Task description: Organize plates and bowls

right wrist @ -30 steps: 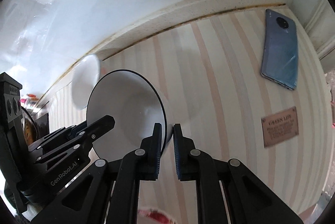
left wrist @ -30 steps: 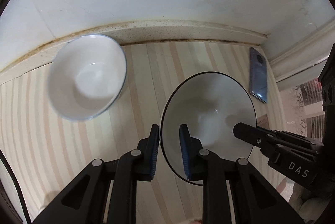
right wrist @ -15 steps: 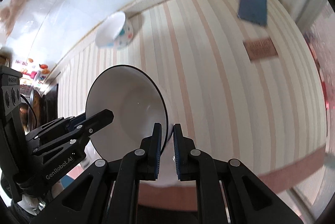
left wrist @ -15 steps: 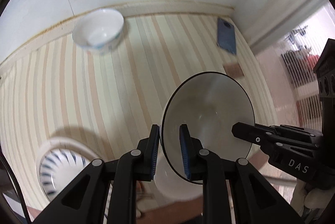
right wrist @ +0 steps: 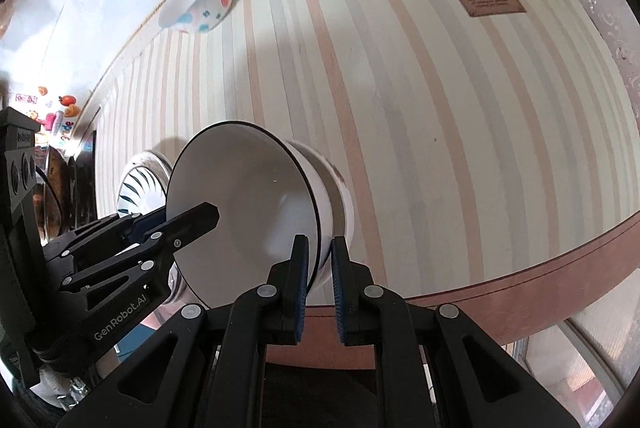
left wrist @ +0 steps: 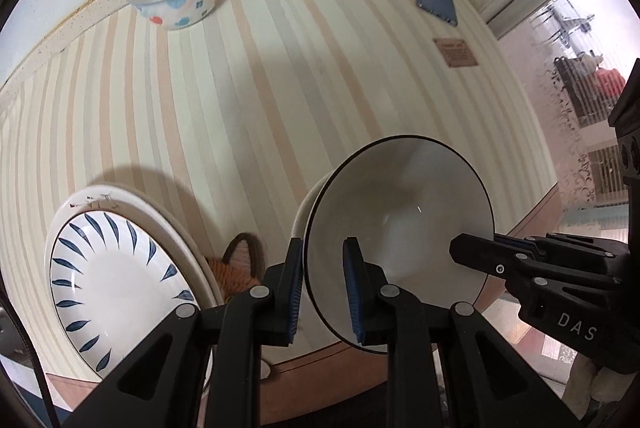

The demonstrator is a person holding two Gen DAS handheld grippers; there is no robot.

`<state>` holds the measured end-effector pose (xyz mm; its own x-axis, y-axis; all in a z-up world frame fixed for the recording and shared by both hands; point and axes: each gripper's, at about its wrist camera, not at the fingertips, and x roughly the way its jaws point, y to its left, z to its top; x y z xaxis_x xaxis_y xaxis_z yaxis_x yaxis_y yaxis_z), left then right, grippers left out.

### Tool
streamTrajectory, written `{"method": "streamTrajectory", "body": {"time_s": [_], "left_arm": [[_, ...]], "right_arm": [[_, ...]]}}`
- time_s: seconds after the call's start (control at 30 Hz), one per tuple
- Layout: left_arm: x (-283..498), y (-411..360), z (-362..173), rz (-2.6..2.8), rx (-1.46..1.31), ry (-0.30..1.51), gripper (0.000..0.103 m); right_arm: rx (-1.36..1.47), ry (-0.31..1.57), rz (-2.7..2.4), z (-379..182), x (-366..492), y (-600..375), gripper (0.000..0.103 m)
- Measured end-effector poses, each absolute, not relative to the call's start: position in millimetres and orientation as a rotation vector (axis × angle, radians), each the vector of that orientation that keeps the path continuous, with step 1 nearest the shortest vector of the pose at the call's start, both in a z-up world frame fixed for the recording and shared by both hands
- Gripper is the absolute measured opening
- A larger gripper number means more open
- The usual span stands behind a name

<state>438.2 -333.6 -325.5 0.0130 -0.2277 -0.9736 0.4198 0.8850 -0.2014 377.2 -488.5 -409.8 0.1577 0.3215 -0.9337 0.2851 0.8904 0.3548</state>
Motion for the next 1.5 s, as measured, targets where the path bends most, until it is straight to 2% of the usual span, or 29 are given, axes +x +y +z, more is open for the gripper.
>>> {"method": "streamTrajectory", "body": {"time_s": [0.77,1.0,1.07,1.1,1.13,1.27,1.5], "left_arm": [[445,-337,-341,-0.469,0.191,1.487,0.017],[463,-315,-310,-0.447,0.071,1.45,0.018],[478,-303,-296,-0.417,0.021,1.418,0.018],[490,-294,-287,-0.397,-0.021,1.399,0.02],[503,-285,-282,-0.377,-0.061,1.384,0.021],[564,-254,-278,-0.265,-0.15,1.353,0.024],[650,-224,-306,-0.143,-0.274,1.351,0.023]], "right_arm": [[0.416,1.5,0.021,-418,395,-480,0.015],[0.485,1.477,0.03,-392,407,-502,0.015],[0.512,1.445,0.057,-378,423,-509,0.026],[0.521,1.437,0.075,-373,432,-510,0.041],[0.534,1.42,0.094,-368,445,-510,0.05],[0.523,1.349,0.131,-356,507,-502,0.05],[0.487,1.262,0.152,-363,635,-469,0.05]]}}
